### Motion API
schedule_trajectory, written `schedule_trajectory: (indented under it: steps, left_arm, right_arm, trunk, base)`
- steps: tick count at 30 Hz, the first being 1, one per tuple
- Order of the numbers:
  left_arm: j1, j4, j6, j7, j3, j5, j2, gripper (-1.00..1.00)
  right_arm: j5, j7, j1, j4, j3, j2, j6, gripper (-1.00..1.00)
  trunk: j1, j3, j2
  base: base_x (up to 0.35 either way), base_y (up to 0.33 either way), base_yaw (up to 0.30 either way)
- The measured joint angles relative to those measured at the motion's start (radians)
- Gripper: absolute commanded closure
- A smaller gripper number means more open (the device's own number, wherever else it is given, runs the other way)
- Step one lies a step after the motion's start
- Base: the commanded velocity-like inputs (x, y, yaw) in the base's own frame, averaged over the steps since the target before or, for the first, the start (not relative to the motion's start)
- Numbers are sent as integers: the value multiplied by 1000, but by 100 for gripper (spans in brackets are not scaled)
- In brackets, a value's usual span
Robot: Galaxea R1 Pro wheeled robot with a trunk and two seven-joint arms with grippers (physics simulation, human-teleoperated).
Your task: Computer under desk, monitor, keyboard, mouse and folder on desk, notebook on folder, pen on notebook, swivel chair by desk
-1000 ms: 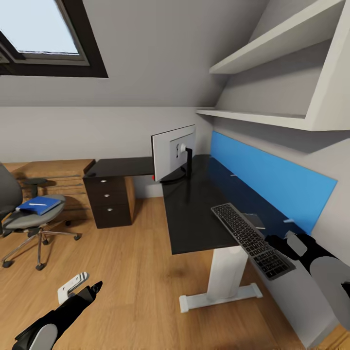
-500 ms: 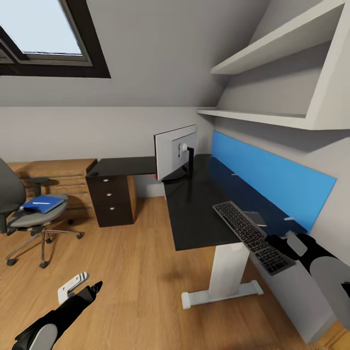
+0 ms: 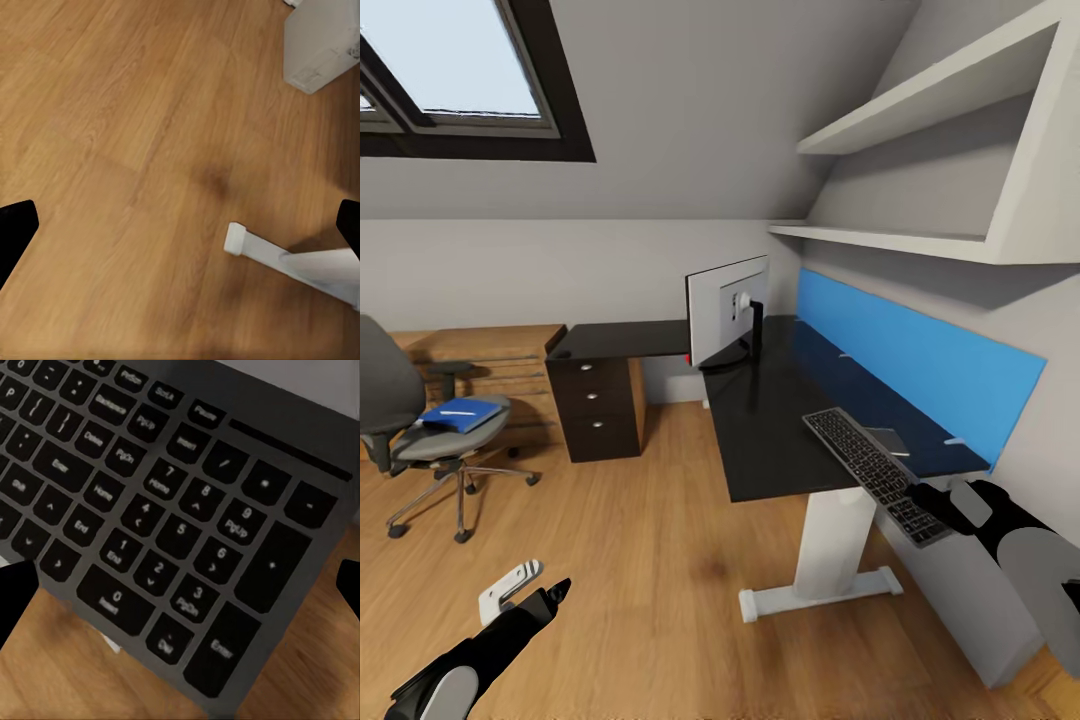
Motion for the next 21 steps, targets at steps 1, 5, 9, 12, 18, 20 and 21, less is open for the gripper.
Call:
schedule_trajectory:
  steps: [1,5,9,12,18,20,21]
  left_arm:
    - [0,0,0,0,0,0,0,-100]
    - [0,0,0,0,0,0,0,-100]
    - [0,0,0,0,0,-1,0,-100]
    - [0,0,0,0,0,0,0,-100]
    - [0,0,0,0,0,0,-1,-100]
    - [0,0,0,0,0,1,-1,-100]
    - [0,0,0,0,0,1,-1,-100]
  right_arm:
    - [0,0,0,0,0,0,0,-100]
    - [0,0,0,0,0,0,0,-100]
    - [0,0,0,0,0,0,0,-100]
    - [0,0,0,0,0,1,0,-100]
    - [0,0,0,0,0,1,0,-100]
    - [0,0,0,0,0,1,0,-100]
    - [0,0,0,0,0,1,0,-100]
  trunk:
    - [0,0,0]
    - [0,0,0]
    - [0,0,0]
    - [0,0,0]
    - [0,0,0]
    - [0,0,0]
    - [0,0,0]
  base:
    - [-215,2,0]
    - [-240,1,0]
    - [-160,0,0]
    - [-53,0,0]
    - [-192,0,0]
    - [-259,0,0]
    - [-215,0,0]
